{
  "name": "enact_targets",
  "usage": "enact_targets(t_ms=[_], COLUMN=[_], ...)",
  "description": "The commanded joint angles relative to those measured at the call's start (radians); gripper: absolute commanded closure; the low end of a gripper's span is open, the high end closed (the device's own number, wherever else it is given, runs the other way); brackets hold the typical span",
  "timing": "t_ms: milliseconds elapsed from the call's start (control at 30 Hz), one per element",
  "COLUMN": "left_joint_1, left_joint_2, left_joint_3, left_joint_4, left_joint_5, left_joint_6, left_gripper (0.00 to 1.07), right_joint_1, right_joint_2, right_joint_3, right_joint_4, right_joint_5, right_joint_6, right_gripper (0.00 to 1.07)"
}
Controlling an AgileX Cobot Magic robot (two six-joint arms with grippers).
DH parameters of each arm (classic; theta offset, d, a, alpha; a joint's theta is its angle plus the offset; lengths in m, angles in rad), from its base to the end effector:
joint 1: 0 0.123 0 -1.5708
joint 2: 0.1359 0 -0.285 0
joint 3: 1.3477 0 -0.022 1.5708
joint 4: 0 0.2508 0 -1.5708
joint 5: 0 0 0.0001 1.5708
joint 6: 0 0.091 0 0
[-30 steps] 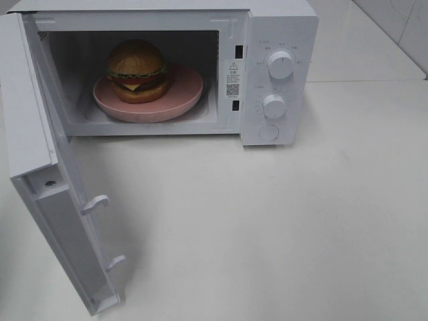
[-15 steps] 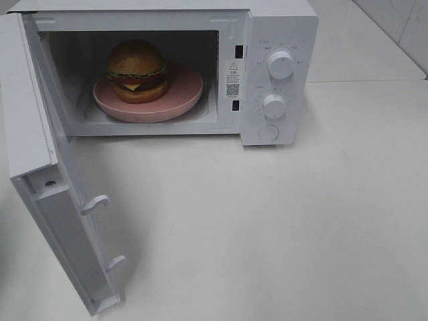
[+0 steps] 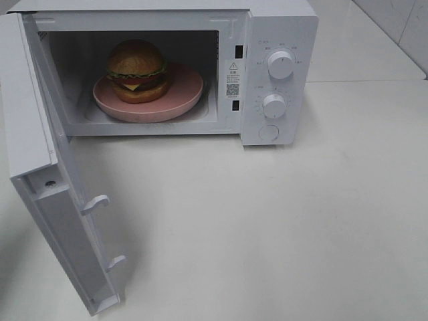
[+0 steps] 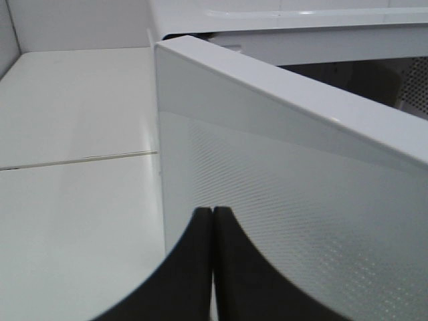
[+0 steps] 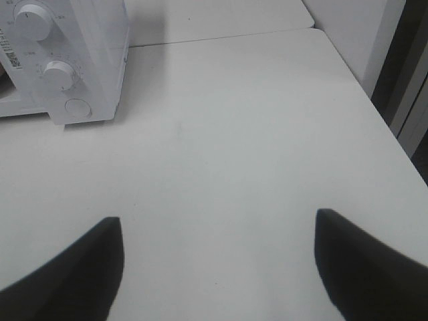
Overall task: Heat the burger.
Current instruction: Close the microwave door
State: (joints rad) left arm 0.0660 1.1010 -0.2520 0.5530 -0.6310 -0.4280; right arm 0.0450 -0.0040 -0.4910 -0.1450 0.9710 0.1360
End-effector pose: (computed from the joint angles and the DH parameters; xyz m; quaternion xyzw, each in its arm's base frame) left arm 0.1894 -0.0157 0.2173 0.0868 0.7678 -0.0903 0.6283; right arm -0.0009 -0.0109 0.2828 0.0370 0.8274 -0.0219 0.5600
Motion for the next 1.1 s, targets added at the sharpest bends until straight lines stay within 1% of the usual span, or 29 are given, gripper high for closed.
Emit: enact_targets(t_ms=[33,267,333,367,400,433,467,500,533,567,767,1100], left_joint_1=[0.0,-0.002,-0.018,-0.033,-0.065,-0.065,-0.083,-0.113,-0.113,-0.138,-0.196,-0.206], left_joint_2=[0.055,0.087,0.086,0.086,0.086,0.086,0.086,0.086,0.086,0.086,0.086,0.087], left_joint_3=[-0.007,-0.008,-0.008,-0.008,-0.008,-0.008,-0.008,-0.008,-0.008,-0.008,-0.008,-0.008], left_joint_4=[0.031,0.04,0.04,0.04,0.039,0.039,0.034,0.021,0.021,0.007,-0.016,-0.022], left_joint_5=[-0.082,-0.141,-0.144,-0.142,-0.123,-0.123,-0.116,-0.103,-0.103,-0.096,-0.07,-0.074], left_joint_6=[-0.056,-0.055,-0.054,-0.053,-0.041,-0.041,-0.031,-0.004,-0.004,0.013,0.024,0.028], left_gripper=[1.07,1.07,1.07,1.07,1.07,1.07,1.07,1.07,1.07,1.07,1.07,1.07], right_joint_1=[-0.006,-0.006,-0.006,-0.006,-0.006,-0.006,-0.006,-0.006,-0.006,-0.006,-0.006,-0.006], right_joint_2=[-0.027,-0.027,-0.027,-0.027,-0.027,-0.027,-0.027,-0.027,-0.027,-0.027,-0.027,-0.027], right_joint_3=[0.003,0.003,0.003,0.003,0.003,0.003,0.003,0.003,0.003,0.003,0.003,0.003], right_joint_4=[-0.002,-0.002,-0.002,-0.002,-0.002,-0.002,-0.002,-0.002,-0.002,-0.002,-0.002,-0.002], right_joint_5=[-0.007,-0.007,-0.007,-0.007,-0.007,-0.007,-0.007,-0.007,-0.007,-0.007,-0.007,-0.007], right_joint_6=[-0.008,-0.008,-0.008,-0.008,-0.008,-0.008,-0.008,-0.008,-0.008,-0.008,-0.008,-0.008], right_gripper=[0.31,0.31,0.31,0.31,0.31,0.31,0.31,0.31,0.31,0.31,0.31,0.31])
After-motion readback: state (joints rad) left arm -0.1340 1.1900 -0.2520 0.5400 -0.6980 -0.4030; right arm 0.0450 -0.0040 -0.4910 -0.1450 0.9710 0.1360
